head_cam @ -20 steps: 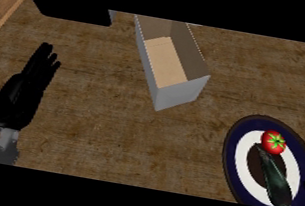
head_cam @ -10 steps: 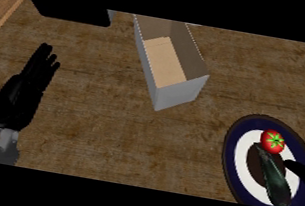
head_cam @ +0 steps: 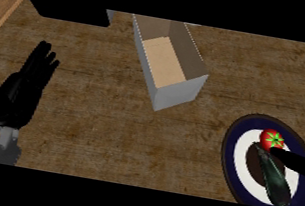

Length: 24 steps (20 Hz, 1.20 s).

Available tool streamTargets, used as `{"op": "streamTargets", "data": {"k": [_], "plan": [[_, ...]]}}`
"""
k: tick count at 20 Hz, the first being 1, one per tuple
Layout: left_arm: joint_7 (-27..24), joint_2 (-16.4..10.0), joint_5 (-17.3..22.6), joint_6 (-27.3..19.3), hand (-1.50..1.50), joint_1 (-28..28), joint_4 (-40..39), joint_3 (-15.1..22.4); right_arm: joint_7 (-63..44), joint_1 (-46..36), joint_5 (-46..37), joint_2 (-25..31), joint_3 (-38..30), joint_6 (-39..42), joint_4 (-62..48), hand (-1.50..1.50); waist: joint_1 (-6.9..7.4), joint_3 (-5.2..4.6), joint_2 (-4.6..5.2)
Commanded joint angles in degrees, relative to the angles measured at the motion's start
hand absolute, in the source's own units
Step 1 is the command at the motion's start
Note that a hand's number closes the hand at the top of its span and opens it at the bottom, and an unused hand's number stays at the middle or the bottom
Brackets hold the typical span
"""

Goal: Pick the tomato from the plate and place it in the cardboard box

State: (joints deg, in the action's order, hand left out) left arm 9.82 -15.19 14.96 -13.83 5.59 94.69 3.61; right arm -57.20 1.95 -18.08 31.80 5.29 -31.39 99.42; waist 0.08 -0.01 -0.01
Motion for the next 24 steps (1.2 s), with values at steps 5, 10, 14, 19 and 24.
{"op": "streamTargets", "data": {"k": [5,10,14,19,24], "plan": [[3.5,-0.6,-0.6,2.8,0.00,3.3,-0.7,-4.6,-0.6,-2.6,-3.0,-6.5,-2.2,3.4,-2.5,-1.50,-0.09,0.00,-0.01],[2.8,2.2,-1.7,4.1,0.00,0.4,0.6,-4.1,0.9,-5.2,-7.7,-10.9,-2.0,3.4,-6.7,-1.50,0.01,0.00,0.00],[-0.2,3.7,-2.9,4.6,0.00,-1.1,0.6,-4.1,4.5,-5.0,-6.4,-10.5,-4.8,6.1,-12.0,-1.50,0.04,0.01,0.00],[1.5,4.0,-4.2,4.9,0.00,3.5,-2.8,-5.7,7.3,-3.0,-6.6,-11.6,-7.2,7.7,-12.1,-1.50,-0.23,0.01,-0.01],[1.7,5.6,-5.2,6.0,0.00,2.0,-2.0,-5.7,9.7,-4.9,-6.2,-12.9,-10.0,10.7,-14.7,-1.50,-0.12,0.01,-0.01]]}}
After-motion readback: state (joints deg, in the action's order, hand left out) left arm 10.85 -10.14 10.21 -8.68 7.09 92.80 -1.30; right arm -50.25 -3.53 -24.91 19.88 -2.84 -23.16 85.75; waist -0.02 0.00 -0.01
